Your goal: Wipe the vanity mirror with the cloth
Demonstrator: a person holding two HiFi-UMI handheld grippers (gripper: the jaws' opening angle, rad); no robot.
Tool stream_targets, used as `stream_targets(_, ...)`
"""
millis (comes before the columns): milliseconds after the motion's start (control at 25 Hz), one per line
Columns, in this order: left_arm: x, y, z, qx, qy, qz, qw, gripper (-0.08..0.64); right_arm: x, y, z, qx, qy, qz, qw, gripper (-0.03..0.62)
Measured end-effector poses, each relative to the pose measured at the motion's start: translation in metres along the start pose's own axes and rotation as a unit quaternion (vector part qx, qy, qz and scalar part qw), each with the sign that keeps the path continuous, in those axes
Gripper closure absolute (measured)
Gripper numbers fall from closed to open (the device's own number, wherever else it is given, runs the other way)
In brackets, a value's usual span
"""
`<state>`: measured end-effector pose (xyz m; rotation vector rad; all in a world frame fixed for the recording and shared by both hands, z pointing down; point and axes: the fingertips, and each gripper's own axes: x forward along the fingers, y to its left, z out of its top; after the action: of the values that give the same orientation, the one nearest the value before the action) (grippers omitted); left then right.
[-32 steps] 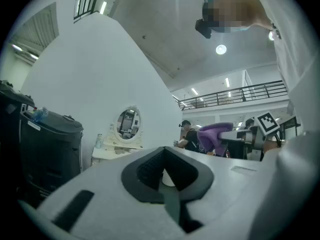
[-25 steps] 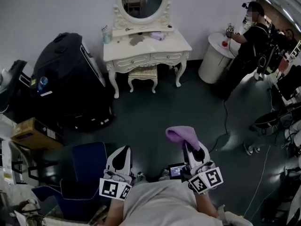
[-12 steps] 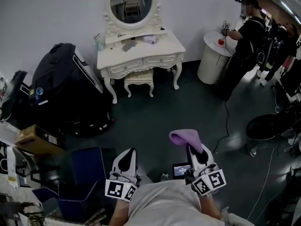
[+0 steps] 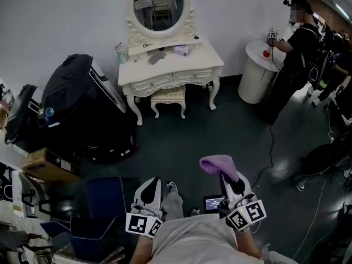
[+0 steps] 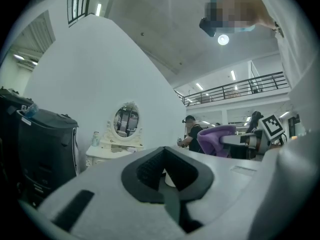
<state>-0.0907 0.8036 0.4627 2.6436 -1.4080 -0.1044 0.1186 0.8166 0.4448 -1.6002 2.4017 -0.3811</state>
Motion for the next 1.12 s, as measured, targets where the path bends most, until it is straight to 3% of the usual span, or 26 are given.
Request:
stream_targets(400,0.084,0.081,0.015,-0.007,-0.017,-0.014,0.9997,0.56,0.113,-0.011,0.005,-0.004,-0.001,0.001,1.0,0.518)
stream_targets(760,0.155,0.147,0.041,0.003,-0.028,-0.054,0.9981,0.56,0.214,-0.017,0.018,-0.008,-0.026,-0.017,0.999,0.518)
stream_targets(1120,0.18,0.205,0.034,-0.011,-0.016,-0.03,0.9993,0.56,0.283,-0.02,-0.002,0.002,-0.003,-0.013,1.0,0.518)
